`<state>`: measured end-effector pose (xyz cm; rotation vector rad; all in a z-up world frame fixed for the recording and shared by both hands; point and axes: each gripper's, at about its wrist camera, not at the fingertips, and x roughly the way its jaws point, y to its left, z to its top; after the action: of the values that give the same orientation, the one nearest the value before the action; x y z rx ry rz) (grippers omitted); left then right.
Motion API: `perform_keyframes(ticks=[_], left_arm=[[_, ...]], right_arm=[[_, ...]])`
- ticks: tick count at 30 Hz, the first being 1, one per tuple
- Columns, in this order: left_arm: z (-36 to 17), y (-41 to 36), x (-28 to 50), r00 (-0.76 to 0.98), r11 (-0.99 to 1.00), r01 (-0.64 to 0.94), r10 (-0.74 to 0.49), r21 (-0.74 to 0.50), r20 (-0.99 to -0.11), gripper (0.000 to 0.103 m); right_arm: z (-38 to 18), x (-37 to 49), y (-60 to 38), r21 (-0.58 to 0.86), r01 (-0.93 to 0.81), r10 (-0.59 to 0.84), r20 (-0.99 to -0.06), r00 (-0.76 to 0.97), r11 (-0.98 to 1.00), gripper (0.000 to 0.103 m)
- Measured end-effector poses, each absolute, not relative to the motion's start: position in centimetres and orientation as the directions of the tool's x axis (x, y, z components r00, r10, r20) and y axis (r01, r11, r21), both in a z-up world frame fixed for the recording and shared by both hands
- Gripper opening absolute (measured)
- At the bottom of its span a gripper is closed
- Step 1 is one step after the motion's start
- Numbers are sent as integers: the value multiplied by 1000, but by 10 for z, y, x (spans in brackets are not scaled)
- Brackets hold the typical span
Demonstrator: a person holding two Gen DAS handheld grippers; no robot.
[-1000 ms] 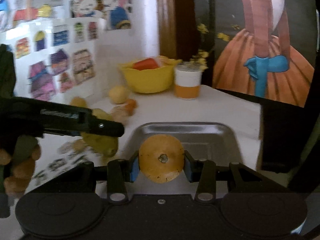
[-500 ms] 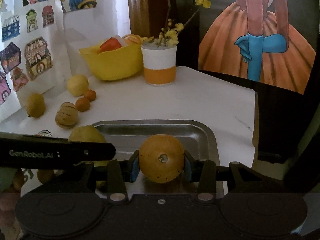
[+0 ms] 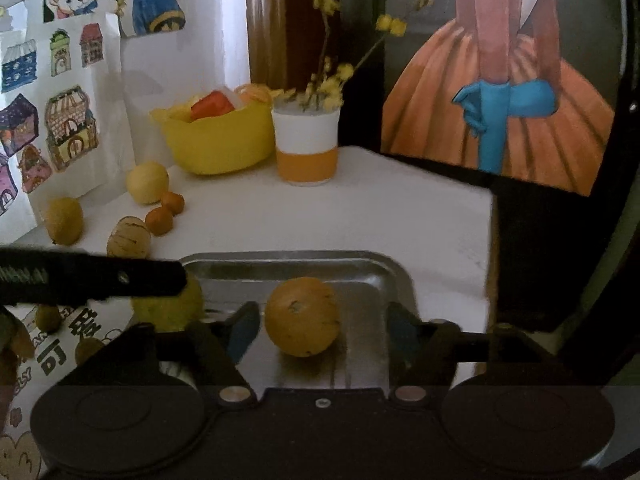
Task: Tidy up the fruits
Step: 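Carry the pear with the left tool while the right tool carries the orange onto the tray, then open both tools and lift them away from the tray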
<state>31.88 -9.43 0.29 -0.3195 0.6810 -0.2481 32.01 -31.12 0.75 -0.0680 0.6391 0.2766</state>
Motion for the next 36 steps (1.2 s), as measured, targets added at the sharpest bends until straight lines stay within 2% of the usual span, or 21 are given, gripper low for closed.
perform_keyframes(ticks=[1,2,5,7,13,19,25,36], left_arm=[[8,-92,313,763,927,115,-312,-357,-565,101],[13,-91,307,776,931,112,-300,-347,-555,102],[29,-86,286,810,940,117,-276,-319,-517,102],[38,-84,269,828,949,110,-251,-294,-501,102],[57,-75,211,877,962,86,-196,-259,-438,102],[61,-61,160,887,967,69,-173,-247,-429,102],[48,-47,121,861,971,70,-175,-230,-477,102],[15,-15,84,797,981,21,-132,-191,-590,102]], right_arm=[[12,314,-312,20,-272,231,-586,777,962,85],[17,306,-313,19,-268,231,-571,788,963,89],[31,278,-314,12,-267,234,-521,821,964,100],[41,259,-311,2,-271,238,-486,841,963,102],[63,201,-302,7,-282,257,-429,866,959,102],[69,148,-294,7,-263,241,-420,875,965,102],[57,107,-286,-4,-229,201,-465,862,973,102],[20,75,-265,44,-234,206,-647,734,971,102]])
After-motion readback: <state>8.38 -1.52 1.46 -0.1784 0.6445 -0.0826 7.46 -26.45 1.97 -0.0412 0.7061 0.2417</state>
